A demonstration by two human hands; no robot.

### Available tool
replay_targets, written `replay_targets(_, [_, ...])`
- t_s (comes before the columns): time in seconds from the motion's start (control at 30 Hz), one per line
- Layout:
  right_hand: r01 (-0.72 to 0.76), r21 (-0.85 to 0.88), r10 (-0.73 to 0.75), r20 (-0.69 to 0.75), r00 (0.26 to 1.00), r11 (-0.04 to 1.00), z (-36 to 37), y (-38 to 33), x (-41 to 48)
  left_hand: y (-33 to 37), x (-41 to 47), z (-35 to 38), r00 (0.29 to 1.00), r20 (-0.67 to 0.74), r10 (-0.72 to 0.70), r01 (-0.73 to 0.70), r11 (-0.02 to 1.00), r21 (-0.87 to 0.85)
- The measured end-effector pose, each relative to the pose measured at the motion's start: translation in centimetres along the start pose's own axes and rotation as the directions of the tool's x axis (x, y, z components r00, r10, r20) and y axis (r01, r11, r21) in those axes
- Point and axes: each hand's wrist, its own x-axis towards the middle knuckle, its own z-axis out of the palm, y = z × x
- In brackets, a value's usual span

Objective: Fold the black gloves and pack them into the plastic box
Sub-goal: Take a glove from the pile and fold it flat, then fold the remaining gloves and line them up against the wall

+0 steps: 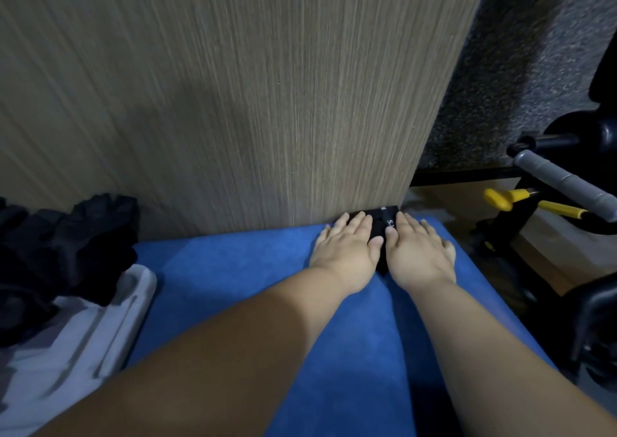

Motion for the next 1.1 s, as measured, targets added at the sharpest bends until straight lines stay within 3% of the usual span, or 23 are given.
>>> replay_targets(0.23, [-0.004,0.001,0.004,-0.042,0.999,1.0,-0.3,-0.2,-0.4,-0.9,-1.1,-0.7,0.993,0.058,-0.101,0.1,0.994,0.033])
replay_targets(0.3, [0.017,0.068,-0.006,-0.165,0.986,0.998,-0.6,-0.6,-1.1,-1.5,-2.4,-1.4,0.991,0.05,-0.125,0.124,0.992,0.01])
replay_targets(0.4, [0.133,0.111,-0.077,-0.408,0.91,0.985,-1.1,-2.0,-2.9,-2.8,-5.5,-2.8,0.992,-0.016,-0.122,0.122,0.992,-0.034])
replay_targets(0.47, [0.213,0.144,-0.122,-0.472,0.873,0.966,-1.3,-3.6,-4.2,-4.1,-8.6,-4.4,0.989,-0.07,-0.129,0.127,0.991,-0.034])
replay_targets(0.63, [0.387,0.313,-0.284,-0.328,0.901,0.867,0.4,-9.5,-8.2,-10.3,-17.0,-8.6,0.923,-0.273,-0.272,0.278,0.96,-0.016])
replay_targets(0.73, [0.377,0.494,-0.367,-0.123,0.922,0.783,2.1,-14.2,-11.7,-14.3,-21.6,-10.7,0.825,-0.387,-0.411,0.385,0.911,-0.146])
replay_targets(0.83, [0.337,0.621,-0.407,-0.032,0.913,0.708,4.0,-19.2,-14.6,-17.4,-24.9,-11.9,0.751,-0.44,-0.493,0.403,0.87,-0.285])
replay_targets(0.97, [0.169,0.756,-0.381,0.113,0.918,0.632,5.6,-25.1,-16.8,-20.4,-26.7,-12.5,0.712,-0.412,-0.569,0.374,0.804,-0.463])
replay_targets(1.1, [0.125,0.735,-0.322,0.133,0.937,0.666,6.6,-29.1,-16.6,-22.5,-25.9,-13.1,0.766,-0.233,-0.599,0.358,0.699,-0.619])
